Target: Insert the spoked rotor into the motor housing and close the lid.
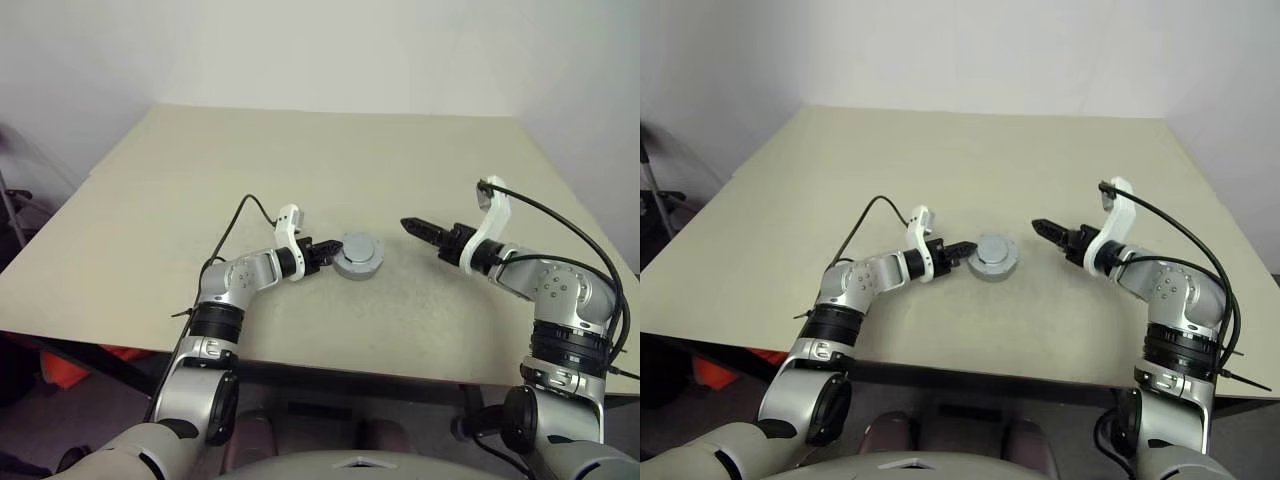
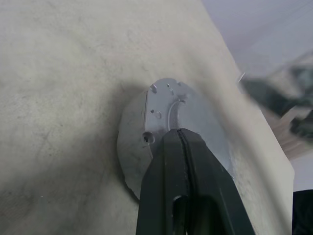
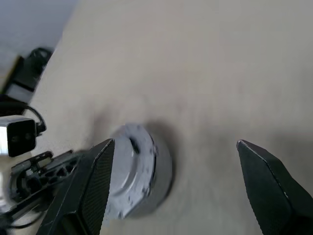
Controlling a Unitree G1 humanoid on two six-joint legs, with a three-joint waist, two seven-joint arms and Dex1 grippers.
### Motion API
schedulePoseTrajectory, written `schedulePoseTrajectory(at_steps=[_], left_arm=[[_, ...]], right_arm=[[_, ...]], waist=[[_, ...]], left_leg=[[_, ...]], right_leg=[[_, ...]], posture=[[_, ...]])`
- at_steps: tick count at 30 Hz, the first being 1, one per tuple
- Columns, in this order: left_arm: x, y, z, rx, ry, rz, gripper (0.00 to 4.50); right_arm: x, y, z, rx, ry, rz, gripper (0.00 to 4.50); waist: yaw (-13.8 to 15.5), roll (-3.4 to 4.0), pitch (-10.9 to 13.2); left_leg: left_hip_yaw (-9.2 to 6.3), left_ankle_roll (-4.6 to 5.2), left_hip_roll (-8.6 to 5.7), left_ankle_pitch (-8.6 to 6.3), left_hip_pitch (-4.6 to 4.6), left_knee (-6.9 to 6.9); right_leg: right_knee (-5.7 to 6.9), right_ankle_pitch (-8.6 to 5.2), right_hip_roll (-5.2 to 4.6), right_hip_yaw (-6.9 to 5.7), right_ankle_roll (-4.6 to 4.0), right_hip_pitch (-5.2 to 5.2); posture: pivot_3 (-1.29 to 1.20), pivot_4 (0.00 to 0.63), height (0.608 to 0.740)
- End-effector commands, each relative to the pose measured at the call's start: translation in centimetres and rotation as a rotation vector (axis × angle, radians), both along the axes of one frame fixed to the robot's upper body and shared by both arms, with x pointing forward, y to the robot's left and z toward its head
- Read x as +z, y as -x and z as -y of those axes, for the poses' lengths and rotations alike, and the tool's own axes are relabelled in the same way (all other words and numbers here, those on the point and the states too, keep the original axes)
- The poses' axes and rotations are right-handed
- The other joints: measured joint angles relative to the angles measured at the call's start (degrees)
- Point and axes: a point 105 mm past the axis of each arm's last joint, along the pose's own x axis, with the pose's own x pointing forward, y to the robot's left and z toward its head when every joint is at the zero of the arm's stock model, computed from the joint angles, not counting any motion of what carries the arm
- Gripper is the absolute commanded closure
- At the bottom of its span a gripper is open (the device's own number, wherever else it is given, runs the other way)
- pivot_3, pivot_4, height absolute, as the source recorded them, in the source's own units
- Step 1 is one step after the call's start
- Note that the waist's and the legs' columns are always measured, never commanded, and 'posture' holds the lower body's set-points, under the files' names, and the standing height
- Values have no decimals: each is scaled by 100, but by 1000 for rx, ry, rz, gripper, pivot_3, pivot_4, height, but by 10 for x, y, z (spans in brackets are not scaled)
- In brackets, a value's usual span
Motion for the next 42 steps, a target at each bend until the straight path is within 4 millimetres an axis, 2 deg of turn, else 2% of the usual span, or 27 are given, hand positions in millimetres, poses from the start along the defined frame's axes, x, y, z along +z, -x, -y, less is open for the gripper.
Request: schedulePoseTrajectory(at_steps=[1, 8, 16, 22, 29, 31, 34, 37, 42], left_arm=[[-16, 4, 0, -1, -40, -57, 4500], [-16, 1, -4, 18, -47, -56, 4500], [-14, -4, -10, 43, -53, -44, 4500], [-12, -8, -15, 58, -62, -35, 4500], [-11, -13, -20, 77, -70, -25, 4500], [-10, -14, -21, 83, -71, -22, 4500], [-10, -15, -22, 89, -72, -20, 4500], [-11, -15, -22, 91, -73, -20, 4500], [-12, -16, -25, 105, -75, -20, 4500]], right_arm=[[3, 13, -14, 54, -70, -53, 23], [-11, 23, -36, 86, -101, -131, 23], [-30, 14, -62, 80, -183, -183, 23], [-27, 4, -75, 86, -233, -170, 23], [-21, -6, -103, 137, -307, -161, 23], [-20, -8, -110, 151, -302, -155, 23], [-22, -13, -112, 138, -290, -155, 23], [-28, -17, -103, 93, -263, -169, 603], [-37, -19, -91, 49, -230, -188, 2290]], waist=[[4, 10, -4], [6, 24, -11], [-26, 39, -26], [-46, 39, -29], [-35, 42, -29], [-27, 42, -29], [-29, 43, -29], [-26, 43, -29], [-19, 48, -30]], left_leg=[[0, -1, 1, 0, 0, -2], [0, -15, 0, 8, 4, -13], [-1, -44, 1, 25, 14, -43], [0, -77, 4, 45, 37, -72], [-1, -83, 6, 48, 28, -83], [-2, -81, 8, 47, 15, -83], [-2, -77, 8, 45, 8, -83], [-2, -76, 8, 45, 7, -83], [-2, -76, 6, 45, 8, -82]], right_leg=[[0, 0, 0, -2, 0, 0], [0, -3, -4, -2, 5, 2], [-2, -15, -2, -3, 27, 1], [-1, -24, -1, -3, 42, 1], [-2, -23, -1, -5, 39, -8], [-4, -2, -1, -5, 3, -13], [-7, -1, -1, -8, -1, -18], [-7, -1, -1, -8, -1, -19], [-5, -1, -3, -7, 0, -19]], posture=[[0, 0, 740], [0, 0, 740], [0, 0, 740], [0, 0, 740], [0, 0, 740], [0, 0, 740], [0, 0, 740], [0, 0, 740], [0, 0, 740]])
